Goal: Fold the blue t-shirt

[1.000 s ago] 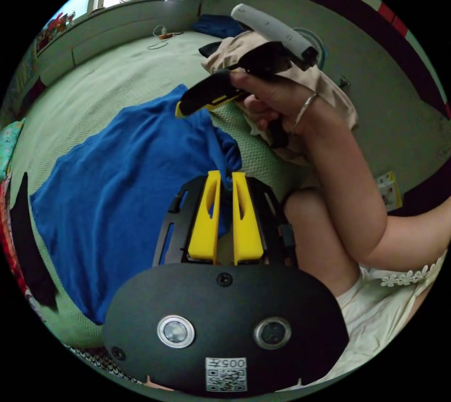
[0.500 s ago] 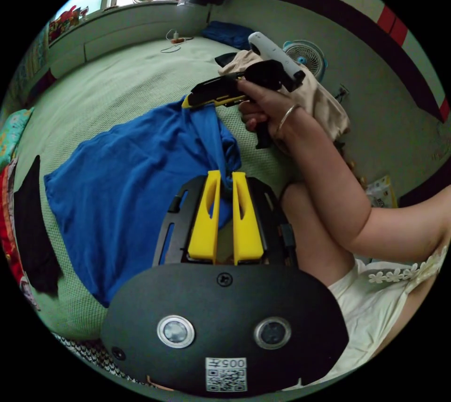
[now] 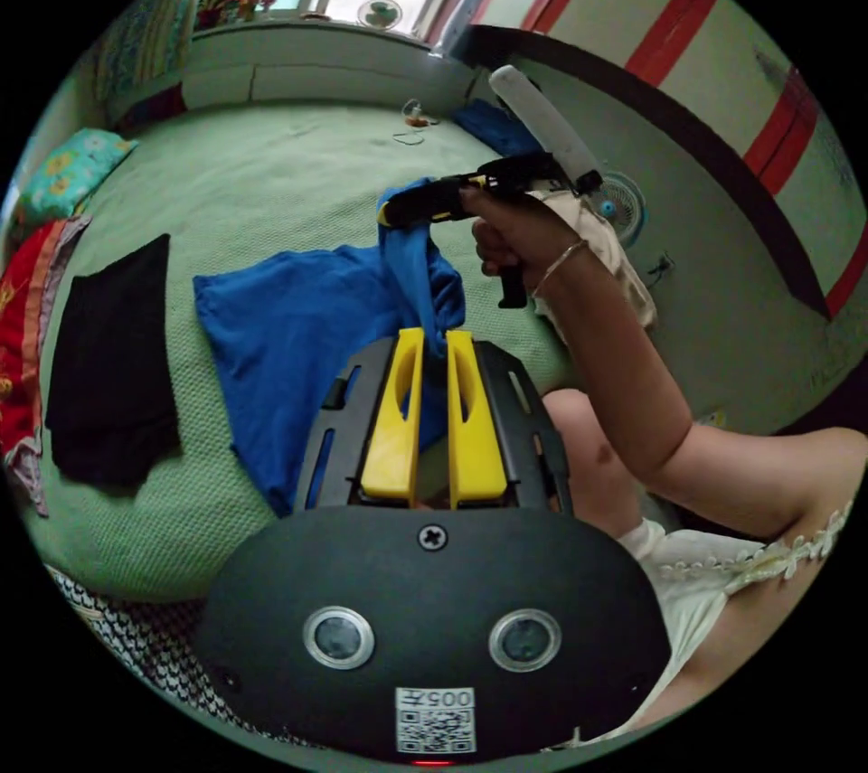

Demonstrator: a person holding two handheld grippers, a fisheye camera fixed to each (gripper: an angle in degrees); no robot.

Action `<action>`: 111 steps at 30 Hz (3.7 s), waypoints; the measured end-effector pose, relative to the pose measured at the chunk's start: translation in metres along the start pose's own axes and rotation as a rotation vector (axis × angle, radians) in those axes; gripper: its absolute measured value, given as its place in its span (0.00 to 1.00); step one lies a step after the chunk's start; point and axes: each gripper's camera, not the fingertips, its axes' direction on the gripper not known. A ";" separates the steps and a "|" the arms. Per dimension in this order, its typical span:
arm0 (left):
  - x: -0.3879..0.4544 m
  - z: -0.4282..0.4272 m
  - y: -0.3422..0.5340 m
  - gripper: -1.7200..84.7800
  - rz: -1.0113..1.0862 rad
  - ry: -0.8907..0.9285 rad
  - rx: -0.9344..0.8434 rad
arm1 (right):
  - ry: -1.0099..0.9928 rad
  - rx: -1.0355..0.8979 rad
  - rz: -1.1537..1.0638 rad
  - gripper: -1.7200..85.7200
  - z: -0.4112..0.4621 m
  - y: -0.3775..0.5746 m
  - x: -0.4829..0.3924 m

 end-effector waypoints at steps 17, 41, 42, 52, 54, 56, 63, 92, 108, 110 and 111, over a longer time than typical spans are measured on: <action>-0.197 -0.065 0.055 0.03 -0.058 -0.117 -0.441 | 0.216 -0.349 -0.347 0.03 0.155 -0.062 -0.242; -0.386 -0.103 0.027 0.14 -0.218 -0.077 -0.272 | 0.172 -0.065 -0.395 0.15 0.090 0.188 -0.273; -0.391 -0.104 0.027 0.14 -0.229 -0.076 -0.265 | 0.222 -0.026 -0.373 0.14 0.093 0.193 -0.277; -0.448 -0.068 0.015 0.10 -0.271 -0.044 -0.442 | 0.303 -0.035 -0.318 0.03 0.112 0.186 -0.273; -0.456 -0.063 0.013 0.08 -0.267 -0.035 -0.476 | 0.283 -0.008 -0.249 0.01 0.097 0.190 -0.259; -0.461 -0.054 0.013 0.07 -0.243 0.012 -0.535 | 0.269 -0.008 -0.196 0.01 0.090 0.194 -0.245; -0.475 -0.045 0.010 0.08 -0.214 0.038 -0.622 | 0.177 -0.111 -0.101 0.01 0.106 0.209 -0.202; -0.521 -0.031 -0.078 0.07 -0.356 -0.331 -0.015 | -0.089 0.132 -0.122 0.01 0.124 0.010 -0.107; -0.526 -0.048 -0.049 0.07 -0.516 -0.360 0.135 | -0.104 0.120 -0.207 0.03 0.099 0.038 -0.103; -0.524 -0.033 -0.055 0.06 -0.451 -0.249 0.084 | -0.233 0.075 -0.318 0.02 0.099 0.041 -0.118; -0.523 -0.028 -0.058 0.05 -0.438 -0.240 0.059 | -0.321 0.040 -0.382 0.01 0.100 0.040 -0.130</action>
